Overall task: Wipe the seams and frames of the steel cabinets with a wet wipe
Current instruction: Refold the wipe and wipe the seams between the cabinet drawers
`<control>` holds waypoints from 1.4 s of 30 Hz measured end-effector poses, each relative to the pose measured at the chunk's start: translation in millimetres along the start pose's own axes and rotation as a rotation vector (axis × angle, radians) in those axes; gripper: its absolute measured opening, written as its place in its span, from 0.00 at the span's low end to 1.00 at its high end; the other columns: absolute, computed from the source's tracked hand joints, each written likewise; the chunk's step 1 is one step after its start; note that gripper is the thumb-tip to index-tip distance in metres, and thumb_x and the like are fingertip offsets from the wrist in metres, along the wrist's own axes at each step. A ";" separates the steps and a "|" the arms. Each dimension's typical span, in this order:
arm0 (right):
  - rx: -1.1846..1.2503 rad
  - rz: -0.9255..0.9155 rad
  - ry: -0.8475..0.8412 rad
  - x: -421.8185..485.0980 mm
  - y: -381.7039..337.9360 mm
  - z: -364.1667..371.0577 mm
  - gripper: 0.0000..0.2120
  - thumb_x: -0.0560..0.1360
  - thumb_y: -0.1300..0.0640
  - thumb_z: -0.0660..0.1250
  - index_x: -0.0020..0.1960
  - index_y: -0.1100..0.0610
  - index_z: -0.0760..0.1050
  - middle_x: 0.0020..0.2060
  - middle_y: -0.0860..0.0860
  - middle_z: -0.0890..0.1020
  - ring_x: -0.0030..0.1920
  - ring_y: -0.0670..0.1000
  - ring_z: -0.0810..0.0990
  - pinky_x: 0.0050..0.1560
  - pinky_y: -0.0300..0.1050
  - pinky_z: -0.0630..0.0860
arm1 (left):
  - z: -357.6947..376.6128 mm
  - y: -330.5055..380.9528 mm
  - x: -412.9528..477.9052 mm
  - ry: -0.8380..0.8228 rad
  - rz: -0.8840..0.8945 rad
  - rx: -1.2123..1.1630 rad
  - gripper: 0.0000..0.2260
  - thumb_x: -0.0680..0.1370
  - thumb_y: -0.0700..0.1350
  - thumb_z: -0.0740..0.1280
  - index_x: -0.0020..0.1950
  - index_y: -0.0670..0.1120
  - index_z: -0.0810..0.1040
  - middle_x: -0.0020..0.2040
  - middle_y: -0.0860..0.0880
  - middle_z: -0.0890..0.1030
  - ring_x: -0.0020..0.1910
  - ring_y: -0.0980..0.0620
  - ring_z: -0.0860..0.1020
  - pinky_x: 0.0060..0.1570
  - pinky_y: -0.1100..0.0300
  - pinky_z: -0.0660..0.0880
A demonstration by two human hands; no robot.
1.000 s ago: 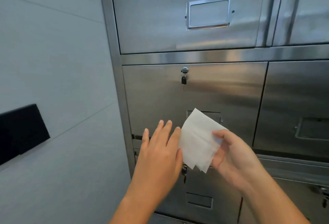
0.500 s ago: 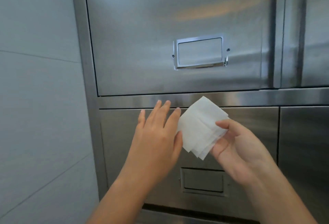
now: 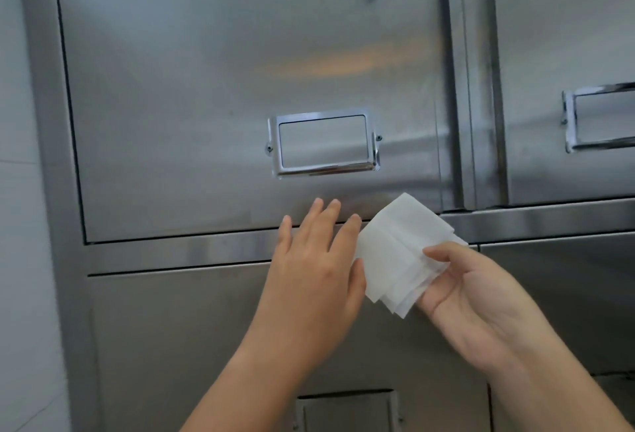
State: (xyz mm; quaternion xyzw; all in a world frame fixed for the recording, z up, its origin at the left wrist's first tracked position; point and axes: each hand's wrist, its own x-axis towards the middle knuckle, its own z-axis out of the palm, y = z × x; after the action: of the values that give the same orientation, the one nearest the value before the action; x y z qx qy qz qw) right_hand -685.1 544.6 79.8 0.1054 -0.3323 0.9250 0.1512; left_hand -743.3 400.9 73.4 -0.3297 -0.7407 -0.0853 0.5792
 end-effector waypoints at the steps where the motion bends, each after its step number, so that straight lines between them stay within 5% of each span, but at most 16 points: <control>1: -0.009 -0.023 0.013 -1.9 -4.3 1.5 0.26 0.65 0.69 0.60 0.63 0.66 0.71 0.53 0.63 0.81 0.53 0.61 0.81 0.42 0.57 0.79 | 1.9 1.5 3.6 0.009 0.009 -0.013 0.20 0.72 0.47 0.56 0.58 0.41 0.79 0.60 0.40 0.78 0.61 0.41 0.75 0.55 0.36 0.69; 8: -0.013 -0.131 0.124 -9.2 -26.8 12.3 0.19 0.75 0.69 0.53 0.65 0.66 0.69 0.57 0.64 0.79 0.57 0.62 0.78 0.53 0.58 0.74 | 18.0 3.0 27.5 0.111 0.081 -0.068 0.20 0.71 0.46 0.56 0.55 0.40 0.80 0.58 0.39 0.79 0.60 0.39 0.76 0.53 0.35 0.70; 13: -0.048 -0.212 0.196 -11.6 -52.0 14.0 0.18 0.76 0.69 0.53 0.64 0.67 0.69 0.57 0.64 0.78 0.57 0.62 0.78 0.48 0.58 0.75 | 27.3 16.5 46.5 0.153 0.113 -0.108 0.20 0.71 0.46 0.55 0.55 0.40 0.80 0.58 0.38 0.78 0.61 0.38 0.75 0.54 0.34 0.68; 19: -0.040 -0.449 0.240 2.5 -101.9 20.0 0.12 0.78 0.68 0.53 0.58 0.60 0.69 0.51 0.59 0.79 0.45 0.55 0.79 0.38 0.53 0.75 | 37.3 33.8 87.7 0.229 0.218 -0.061 0.20 0.71 0.44 0.54 0.54 0.37 0.79 0.59 0.35 0.77 0.61 0.36 0.74 0.55 0.34 0.69; 25: -0.138 -0.719 0.277 47.6 -134.6 34.1 0.16 0.78 0.68 0.50 0.43 0.53 0.70 0.42 0.52 0.77 0.42 0.53 0.77 0.50 0.55 0.75 | 60.2 35.4 142.4 0.261 0.233 0.038 0.22 0.70 0.43 0.53 0.56 0.34 0.78 0.61 0.33 0.75 0.61 0.34 0.74 0.55 0.33 0.69; 27: -0.321 -0.884 0.357 68.9 -142.7 36.7 0.16 0.78 0.66 0.50 0.45 0.50 0.72 0.47 0.52 0.78 0.51 0.56 0.77 0.59 0.56 0.74 | 65.8 33.7 157.9 0.276 0.216 0.059 0.23 0.70 0.44 0.53 0.57 0.34 0.77 0.61 0.33 0.75 0.61 0.34 0.73 0.55 0.34 0.69; 29: -0.544 -1.130 0.370 87.3 -147.0 40.7 0.17 0.80 0.62 0.49 0.60 0.53 0.73 0.59 0.51 0.76 0.61 0.52 0.73 0.65 0.45 0.69 | 69.3 31.9 168.7 0.296 0.211 0.088 0.23 0.70 0.44 0.54 0.59 0.34 0.77 0.62 0.34 0.74 0.62 0.35 0.73 0.56 0.35 0.69; 31: -0.783 -1.401 0.237 105.8 -150.5 44.1 0.20 0.79 0.60 0.49 0.69 0.60 0.67 0.64 0.50 0.72 0.65 0.49 0.69 0.65 0.35 0.65 | 71.8 30.6 178.1 0.325 0.220 0.128 0.24 0.70 0.44 0.54 0.60 0.34 0.76 0.63 0.34 0.74 0.63 0.35 0.73 0.57 0.35 0.69; 32: -0.934 -1.487 0.119 116.8 -150.7 44.5 0.21 0.78 0.59 0.50 0.70 0.62 0.65 0.65 0.52 0.71 0.67 0.51 0.68 0.67 0.38 0.63 | 73.0 29.4 181.8 0.333 0.226 0.150 0.24 0.71 0.44 0.55 0.61 0.33 0.76 0.63 0.34 0.74 0.63 0.35 0.73 0.57 0.36 0.68; 34: -1.305 -1.492 -0.093 139.7 -149.5 42.4 0.24 0.78 0.54 0.50 0.72 0.61 0.63 0.69 0.58 0.68 0.72 0.56 0.63 0.71 0.47 0.58 | 75.7 24.0 186.4 0.339 0.221 0.184 0.24 0.71 0.45 0.55 0.62 0.33 0.75 0.64 0.34 0.73 0.63 0.35 0.72 0.57 0.35 0.68; 37: -1.802 -1.354 -0.203 166.9 -148.4 27.4 0.29 0.77 0.42 0.46 0.75 0.52 0.52 0.76 0.55 0.49 0.76 0.54 0.43 0.75 0.52 0.45 | 82.0 8.0 185.0 0.325 0.205 0.215 0.25 0.73 0.47 0.55 0.64 0.34 0.73 0.66 0.35 0.72 0.65 0.37 0.71 0.58 0.37 0.69; 39: -1.928 -1.465 -0.200 176.2 -149.1 17.0 0.31 0.76 0.35 0.41 0.75 0.49 0.46 0.75 0.51 0.41 0.75 0.53 0.37 0.73 0.55 0.41 | 85.7 -2.3 183.1 0.321 0.203 0.220 0.25 0.74 0.48 0.55 0.66 0.35 0.72 0.68 0.37 0.70 0.68 0.41 0.67 0.61 0.40 0.66; 42: -1.962 -1.570 -0.168 182.6 -149.3 11.8 0.32 0.76 0.35 0.35 0.74 0.50 0.45 0.75 0.52 0.42 0.75 0.54 0.40 0.72 0.58 0.43 | 88.6 -8.5 182.7 0.331 0.191 0.187 0.26 0.74 0.49 0.55 0.67 0.37 0.71 0.70 0.39 0.68 0.70 0.45 0.63 0.62 0.41 0.61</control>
State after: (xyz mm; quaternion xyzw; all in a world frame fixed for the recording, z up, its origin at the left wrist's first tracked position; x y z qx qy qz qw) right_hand -802.0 684.8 229.6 0.1759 -0.7349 -0.0590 0.6523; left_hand -839.7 510.5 214.7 -0.3248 -0.6054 -0.0140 0.7265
